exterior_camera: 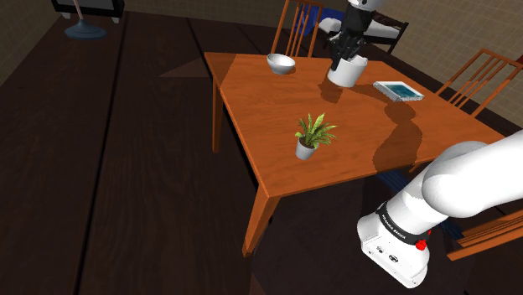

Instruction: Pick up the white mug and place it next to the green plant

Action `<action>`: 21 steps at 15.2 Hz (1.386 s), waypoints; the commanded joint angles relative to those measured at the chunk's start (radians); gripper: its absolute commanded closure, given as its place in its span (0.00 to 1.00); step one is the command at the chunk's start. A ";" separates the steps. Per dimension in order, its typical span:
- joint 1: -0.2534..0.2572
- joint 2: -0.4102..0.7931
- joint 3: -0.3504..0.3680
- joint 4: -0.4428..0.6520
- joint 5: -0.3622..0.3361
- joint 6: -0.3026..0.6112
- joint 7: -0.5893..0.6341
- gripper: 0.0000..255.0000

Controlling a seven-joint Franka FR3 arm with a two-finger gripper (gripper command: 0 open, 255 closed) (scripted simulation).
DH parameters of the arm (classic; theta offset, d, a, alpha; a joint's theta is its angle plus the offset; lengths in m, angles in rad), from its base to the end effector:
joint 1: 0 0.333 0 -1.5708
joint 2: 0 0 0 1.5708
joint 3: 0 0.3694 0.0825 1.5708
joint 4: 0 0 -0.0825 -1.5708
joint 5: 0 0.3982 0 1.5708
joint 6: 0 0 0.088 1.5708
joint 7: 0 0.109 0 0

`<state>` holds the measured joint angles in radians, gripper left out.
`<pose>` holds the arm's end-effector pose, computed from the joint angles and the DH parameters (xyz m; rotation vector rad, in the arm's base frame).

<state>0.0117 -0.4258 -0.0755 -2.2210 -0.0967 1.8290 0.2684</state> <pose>0.4195 -0.0400 0.5889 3.0468 -0.4649 0.0609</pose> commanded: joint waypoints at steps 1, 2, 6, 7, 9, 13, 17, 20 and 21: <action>0.000 -0.001 -0.001 -0.028 -0.001 0.028 0.002 1.00; -0.001 0.000 -0.001 -0.041 -0.002 0.041 0.003 1.00; -0.001 0.005 -0.003 -0.090 -0.004 0.096 0.006 1.00; -0.001 0.007 -0.003 -0.102 -0.004 0.110 0.007 1.00; -0.002 0.012 -0.004 -0.125 -0.005 0.137 0.009 1.00; -0.003 0.024 -0.006 -0.169 -0.008 0.193 0.012 1.00; -0.003 0.041 -0.008 -0.210 -0.010 0.251 0.015 1.00; -0.004 0.056 -0.010 -0.238 -0.012 0.294 0.018 1.00; -0.004 0.061 -0.010 -0.248 -0.013 0.309 0.019 1.00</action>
<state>0.0067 -0.3673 -0.0866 -2.4581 -0.1091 2.1238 0.2842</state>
